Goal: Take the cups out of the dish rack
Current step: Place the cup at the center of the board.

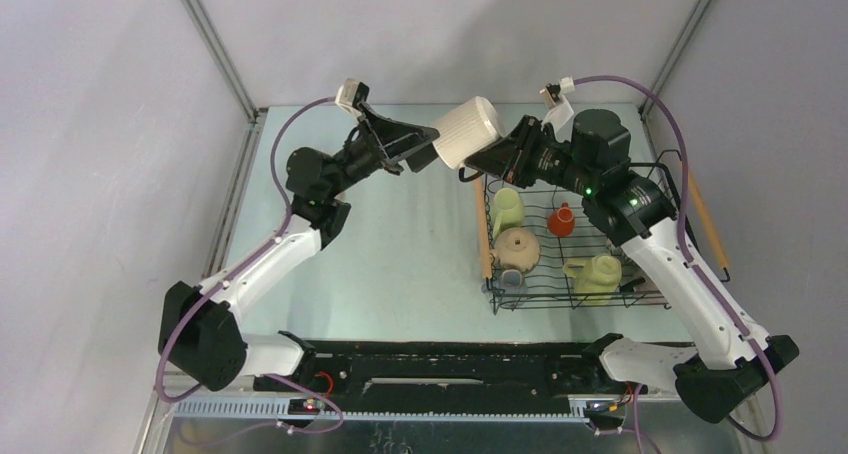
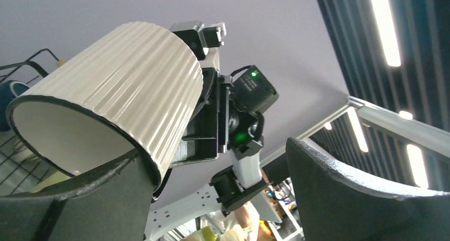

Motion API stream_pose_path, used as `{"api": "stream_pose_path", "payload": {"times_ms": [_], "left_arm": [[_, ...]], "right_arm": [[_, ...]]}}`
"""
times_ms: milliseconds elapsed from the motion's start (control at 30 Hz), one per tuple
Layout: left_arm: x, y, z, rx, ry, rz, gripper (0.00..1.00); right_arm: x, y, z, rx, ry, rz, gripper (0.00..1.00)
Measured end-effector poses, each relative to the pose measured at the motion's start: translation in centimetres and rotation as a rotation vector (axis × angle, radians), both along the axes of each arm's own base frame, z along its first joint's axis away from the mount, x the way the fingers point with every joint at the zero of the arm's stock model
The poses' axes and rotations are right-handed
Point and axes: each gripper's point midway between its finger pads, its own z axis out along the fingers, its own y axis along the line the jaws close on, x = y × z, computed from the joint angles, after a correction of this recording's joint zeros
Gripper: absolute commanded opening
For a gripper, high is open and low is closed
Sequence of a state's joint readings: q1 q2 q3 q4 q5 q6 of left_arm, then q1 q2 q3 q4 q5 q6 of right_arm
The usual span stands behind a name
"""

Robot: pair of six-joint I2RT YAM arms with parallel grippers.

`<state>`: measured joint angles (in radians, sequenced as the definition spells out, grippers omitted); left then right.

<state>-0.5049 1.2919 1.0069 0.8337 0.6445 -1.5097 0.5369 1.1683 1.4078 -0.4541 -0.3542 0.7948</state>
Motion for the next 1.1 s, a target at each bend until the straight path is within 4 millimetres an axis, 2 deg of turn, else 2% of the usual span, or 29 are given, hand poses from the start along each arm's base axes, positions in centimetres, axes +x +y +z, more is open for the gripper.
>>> {"api": "stream_pose_path", "payload": {"times_ms": [533,800,967,1033,1100], "left_arm": [[-1.6,1.1,2.4,-0.187,0.034,-0.141,0.54],[-1.6,0.9,1.5,-0.181,0.065,-0.152,0.30],[-1.3,0.5,0.8,-0.157,0.088,-0.146,0.13],[-1.1,0.4,0.6,-0.150,0.092,-0.142,0.02],[-1.1,0.3,0.5,-0.142,0.087,-0.134,0.00]], "right_arm": [[-2.1,2.1,2.3,0.126,-0.084,0.173,0.00],[-2.5,2.3,2.0,0.101,-0.110,0.185,0.00],[-2.6,2.2,1.8,0.083,-0.125,0.176,0.00],[-2.6,2.1,1.6,0.075,-0.126,0.171,0.00],[-2.5,2.1,1.3,0.066,-0.121,0.167,0.00]]}}
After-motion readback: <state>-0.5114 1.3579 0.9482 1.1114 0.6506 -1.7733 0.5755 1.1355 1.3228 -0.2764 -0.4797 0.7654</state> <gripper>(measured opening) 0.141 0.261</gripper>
